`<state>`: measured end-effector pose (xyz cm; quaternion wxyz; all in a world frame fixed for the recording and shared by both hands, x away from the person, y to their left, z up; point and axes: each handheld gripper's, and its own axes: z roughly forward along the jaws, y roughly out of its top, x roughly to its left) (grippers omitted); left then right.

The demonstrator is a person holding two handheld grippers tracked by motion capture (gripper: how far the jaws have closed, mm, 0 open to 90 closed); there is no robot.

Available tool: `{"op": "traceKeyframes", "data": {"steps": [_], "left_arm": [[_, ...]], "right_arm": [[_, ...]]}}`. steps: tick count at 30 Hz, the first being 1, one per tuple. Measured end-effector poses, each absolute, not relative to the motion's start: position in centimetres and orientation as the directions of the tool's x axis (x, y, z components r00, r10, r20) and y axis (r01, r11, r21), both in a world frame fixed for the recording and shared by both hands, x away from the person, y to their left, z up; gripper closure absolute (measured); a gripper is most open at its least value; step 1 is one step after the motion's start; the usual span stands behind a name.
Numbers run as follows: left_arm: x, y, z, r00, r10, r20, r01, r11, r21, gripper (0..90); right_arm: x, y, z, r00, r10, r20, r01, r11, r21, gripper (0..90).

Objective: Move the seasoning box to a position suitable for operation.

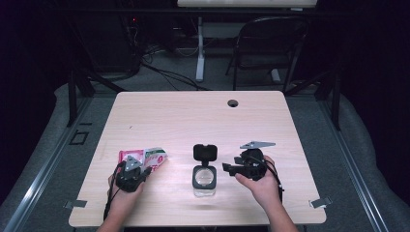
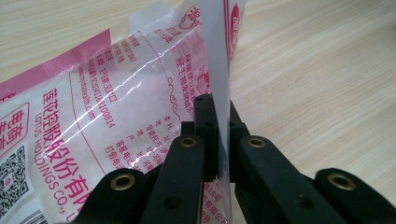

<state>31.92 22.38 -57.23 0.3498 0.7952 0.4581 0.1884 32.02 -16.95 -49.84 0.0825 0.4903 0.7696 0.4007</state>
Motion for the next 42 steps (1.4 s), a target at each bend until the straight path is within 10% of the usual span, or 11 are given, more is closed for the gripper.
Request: {"op": "traceKeyframes", "data": {"steps": [42], "left_arm": [[31.0, 25.9, -52.8, 0.501, 0.863, -0.073, 0.588, -0.277, 0.76, 90.0]], "right_arm": [[32.0, -17.4, -49.8, -0.498, 0.818, 0.287, 0.703, 0.187, 0.687, 44.9]]}}
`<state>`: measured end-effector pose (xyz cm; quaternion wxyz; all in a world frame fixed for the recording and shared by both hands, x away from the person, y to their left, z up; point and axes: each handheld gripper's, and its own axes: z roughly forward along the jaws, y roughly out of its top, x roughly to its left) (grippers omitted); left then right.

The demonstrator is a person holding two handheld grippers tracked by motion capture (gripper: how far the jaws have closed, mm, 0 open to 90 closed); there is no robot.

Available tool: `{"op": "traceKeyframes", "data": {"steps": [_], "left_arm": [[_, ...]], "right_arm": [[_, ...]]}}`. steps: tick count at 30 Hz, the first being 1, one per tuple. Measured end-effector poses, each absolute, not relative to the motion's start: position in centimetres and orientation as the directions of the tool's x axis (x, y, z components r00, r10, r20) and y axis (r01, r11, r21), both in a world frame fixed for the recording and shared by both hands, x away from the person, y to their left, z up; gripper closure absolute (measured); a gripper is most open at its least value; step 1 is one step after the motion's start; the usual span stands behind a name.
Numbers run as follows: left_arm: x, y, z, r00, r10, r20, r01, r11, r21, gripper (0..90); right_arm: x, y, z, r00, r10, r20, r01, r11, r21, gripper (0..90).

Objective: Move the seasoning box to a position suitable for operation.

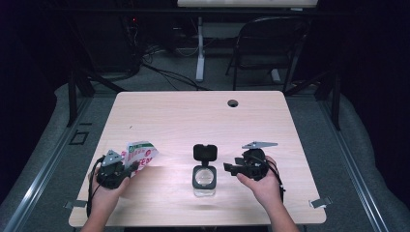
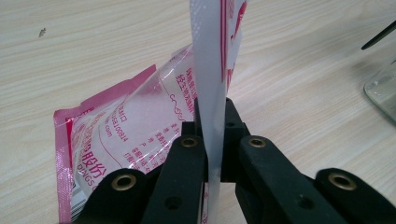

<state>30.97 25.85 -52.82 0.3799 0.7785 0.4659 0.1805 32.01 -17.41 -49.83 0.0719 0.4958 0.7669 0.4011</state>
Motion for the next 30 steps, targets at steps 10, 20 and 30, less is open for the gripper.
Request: {"op": "traceKeyframes", "data": {"steps": [10, 20, 30], "left_arm": [[31.2, 26.8, -50.9, 0.502, 0.864, -0.03, 0.566, -0.303, 0.767, 90.0], [31.3, 28.9, -46.1, 0.468, 0.883, 0.046, 0.502, -0.308, 0.808, 90.0], [30.3, 28.2, -43.2, 0.512, 0.856, 0.062, 0.435, -0.322, 0.841, 90.0]], "right_arm": [[32.1, -17.4, -50.0, -0.491, 0.82, 0.296, 0.709, 0.179, 0.682, 44.8], [32.1, -17.6, -49.9, -0.489, 0.82, 0.299, 0.707, 0.171, 0.686, 44.9], [32.1, -17.9, -49.7, -0.488, 0.816, 0.31, 0.701, 0.156, 0.696, 45.2]]}}
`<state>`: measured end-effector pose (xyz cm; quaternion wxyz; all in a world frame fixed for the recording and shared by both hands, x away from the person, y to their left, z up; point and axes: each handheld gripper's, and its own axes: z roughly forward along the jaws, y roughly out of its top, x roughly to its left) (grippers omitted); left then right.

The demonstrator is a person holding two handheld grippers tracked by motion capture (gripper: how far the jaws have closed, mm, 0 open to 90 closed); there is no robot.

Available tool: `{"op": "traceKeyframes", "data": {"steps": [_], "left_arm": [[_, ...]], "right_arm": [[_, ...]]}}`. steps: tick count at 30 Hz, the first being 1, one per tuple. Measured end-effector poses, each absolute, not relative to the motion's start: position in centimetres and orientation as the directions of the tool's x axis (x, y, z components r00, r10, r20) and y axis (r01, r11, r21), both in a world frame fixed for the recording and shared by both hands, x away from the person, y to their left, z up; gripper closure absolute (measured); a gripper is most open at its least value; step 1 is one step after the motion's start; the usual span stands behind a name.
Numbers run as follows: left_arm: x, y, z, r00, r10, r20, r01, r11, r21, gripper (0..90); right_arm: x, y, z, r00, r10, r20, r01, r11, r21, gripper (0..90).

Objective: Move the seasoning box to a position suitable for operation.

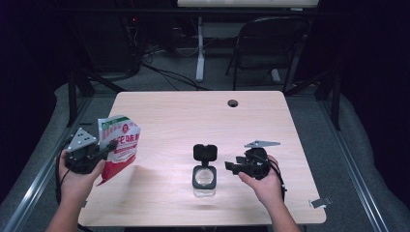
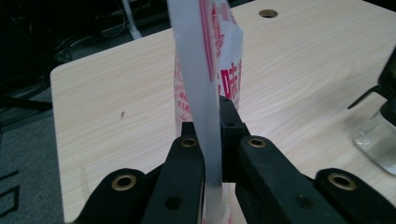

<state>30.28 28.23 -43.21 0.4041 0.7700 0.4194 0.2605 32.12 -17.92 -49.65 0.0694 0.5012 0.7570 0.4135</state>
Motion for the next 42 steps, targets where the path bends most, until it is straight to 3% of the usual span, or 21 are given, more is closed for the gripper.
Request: {"op": "traceKeyframes", "data": {"steps": [14, 25, 37, 40, 42], "left_arm": [[30.4, 23.1, -44.5, 0.632, 0.775, 0.024, 0.406, -0.358, 0.841, 90.0], [30.1, 19.5, -45.3, 0.711, 0.703, 0.014, 0.373, -0.394, 0.84, 90.0], [29.2, 20.3, -47.1, 0.736, 0.675, -0.062, 0.399, -0.357, 0.844, 90.0], [29.1, 21.1, -48.0, 0.733, 0.672, -0.111, 0.426, -0.325, 0.844, 90.0], [29.0, 21.7, -48.5, 0.729, 0.668, -0.151, 0.447, -0.297, 0.844, 90.0]], "right_arm": [[32.1, -18.3, -49.2, -0.503, 0.814, 0.29, 0.679, 0.164, 0.716, 49.2], [31.8, -18.7, -48.8, -0.541, 0.801, 0.258, 0.663, 0.218, 0.716, 74.0], [31.6, -18.6, -48.1, -0.533, 0.789, 0.307, 0.658, 0.158, 0.736, 60.0], [31.5, -18.6, -48.1, -0.515, 0.773, 0.372, 0.678, 0.102, 0.728, 60.3], [31.5, -18.5, -48.1, -0.524, 0.771, 0.361, 0.672, 0.115, 0.731, 62.7]]}}
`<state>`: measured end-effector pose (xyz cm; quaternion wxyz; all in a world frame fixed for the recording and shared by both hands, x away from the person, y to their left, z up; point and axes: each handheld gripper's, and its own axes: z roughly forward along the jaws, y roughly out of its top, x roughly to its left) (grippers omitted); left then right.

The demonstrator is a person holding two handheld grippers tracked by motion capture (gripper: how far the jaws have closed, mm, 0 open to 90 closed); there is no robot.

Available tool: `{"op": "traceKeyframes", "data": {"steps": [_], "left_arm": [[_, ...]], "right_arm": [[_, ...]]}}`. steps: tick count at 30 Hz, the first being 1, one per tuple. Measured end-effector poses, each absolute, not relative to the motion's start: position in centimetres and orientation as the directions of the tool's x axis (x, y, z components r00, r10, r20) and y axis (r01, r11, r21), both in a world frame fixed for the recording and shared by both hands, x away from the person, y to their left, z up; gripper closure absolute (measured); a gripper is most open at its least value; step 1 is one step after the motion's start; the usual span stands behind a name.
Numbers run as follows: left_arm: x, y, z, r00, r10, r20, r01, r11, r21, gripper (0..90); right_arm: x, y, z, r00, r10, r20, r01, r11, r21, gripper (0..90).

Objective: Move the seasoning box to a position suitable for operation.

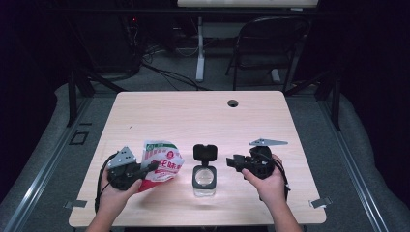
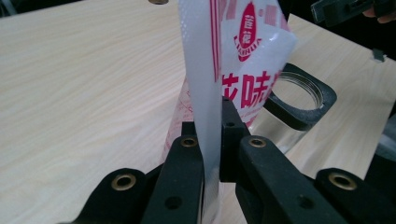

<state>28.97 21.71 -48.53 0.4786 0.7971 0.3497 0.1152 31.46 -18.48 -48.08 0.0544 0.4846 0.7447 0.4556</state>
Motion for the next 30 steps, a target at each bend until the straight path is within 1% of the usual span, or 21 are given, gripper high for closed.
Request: {"op": "traceKeyframes", "data": {"steps": [3, 12, 17, 23, 30], "left_arm": [[28.8, 22.3, -49.3, 0.721, 0.667, -0.185, 0.47, -0.276, 0.838, 90.0], [28.6, 22.3, -51.1, 0.706, 0.678, -0.205, 0.509, -0.284, 0.813, 90.0], [28.4, 22.1, -51.6, 0.698, 0.678, -0.231, 0.53, -0.272, 0.803, 90.0], [28.2, 22.2, -51.8, 0.69, 0.681, -0.246, 0.54, -0.258, 0.801, 89.9], [28.0, 22.0, -51.9, 0.694, 0.679, -0.238, 0.535, -0.266, 0.802, 89.9]], "right_arm": [[31.3, -18.2, -47.9, -0.542, 0.768, 0.342, 0.659, 0.136, 0.739, 63.9], [30.8, -17.4, -47.4, -0.574, 0.754, 0.32, 0.637, 0.165, 0.753, 64.4], [30.6, -16.9, -47.1, -0.59, 0.748, 0.304, 0.627, 0.187, 0.757, 63.8], [30.4, -16.6, -46.8, -0.595, 0.749, 0.291, 0.62, 0.198, 0.76, 62.6], [30.2, -16.2, -46.6, -0.61, 0.737, 0.291, 0.614, 0.207, 0.762, 62.9]]}}
